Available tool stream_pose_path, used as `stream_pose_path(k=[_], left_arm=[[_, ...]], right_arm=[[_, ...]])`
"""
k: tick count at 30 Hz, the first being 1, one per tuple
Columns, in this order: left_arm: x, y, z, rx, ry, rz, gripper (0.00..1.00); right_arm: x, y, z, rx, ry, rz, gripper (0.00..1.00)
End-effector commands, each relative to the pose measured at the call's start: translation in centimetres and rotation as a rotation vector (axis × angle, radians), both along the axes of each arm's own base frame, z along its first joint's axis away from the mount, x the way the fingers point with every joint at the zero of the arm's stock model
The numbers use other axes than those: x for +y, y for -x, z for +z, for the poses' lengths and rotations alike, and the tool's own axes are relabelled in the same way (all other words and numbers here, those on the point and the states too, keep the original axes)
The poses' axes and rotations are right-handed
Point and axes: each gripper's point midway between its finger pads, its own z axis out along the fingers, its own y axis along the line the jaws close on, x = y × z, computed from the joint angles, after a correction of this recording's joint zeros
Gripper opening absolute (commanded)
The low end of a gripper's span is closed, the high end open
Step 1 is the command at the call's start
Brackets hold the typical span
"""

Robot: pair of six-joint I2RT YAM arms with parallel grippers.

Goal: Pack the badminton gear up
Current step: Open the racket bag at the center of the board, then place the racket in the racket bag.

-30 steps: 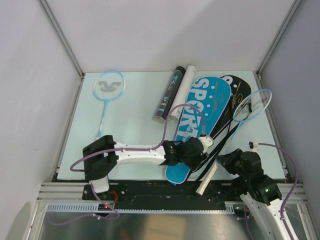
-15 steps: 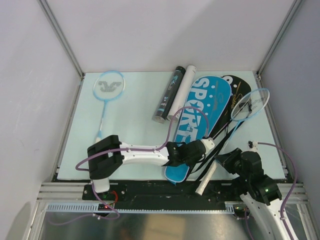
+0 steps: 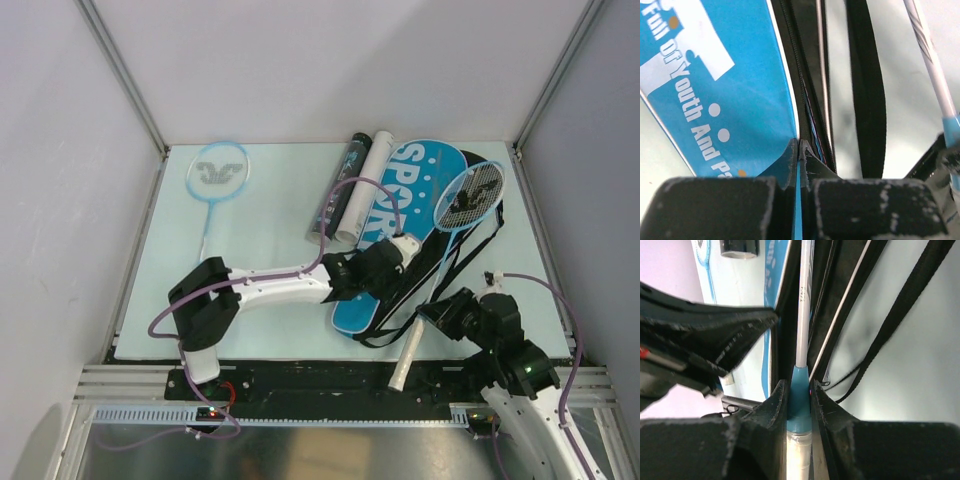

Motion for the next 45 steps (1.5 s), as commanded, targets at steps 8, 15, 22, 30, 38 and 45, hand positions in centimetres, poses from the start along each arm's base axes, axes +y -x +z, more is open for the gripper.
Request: stream_pose_path(k=[8, 15, 22, 30, 38, 45], left_arm=[[-1.1, -3.6, 6.6, -0.037, 0.185, 0.116, 0.00], [-0.9, -4.6, 7.1, -0.030, 0.209, 0.188, 0.00], [-0.6, -4.6, 6.8, -0.022, 0.210, 0.205, 0.00], [-0.8, -4.5, 7.2, -0.019, 0.220, 0.197, 0.00], [-1.0, -4.3, 7.7, -0.010, 0.236, 0.189, 0.00], [-1.1, -4.3, 7.7, -0.005, 0.241, 0.195, 0.00]], right_arm=[[0.3, 1.9, 3.0, -0.028, -0.125, -0.001, 0.00], [-2.2, 1.9, 4.4, -0.076, -0.083, -0.122, 0.00], [-2.0, 1.6, 5.2, -0.093, -0.110, -0.128, 0.00], [-0.6, 1.0, 6.4, -0.119, -0.143, -0.067, 0.00], [0.2, 1.7, 6.3, -0.079, -0.178, -0.030, 0.00], [-0.9, 1.2, 5.4, -0.062, -0.142, -0.100, 0.00]])
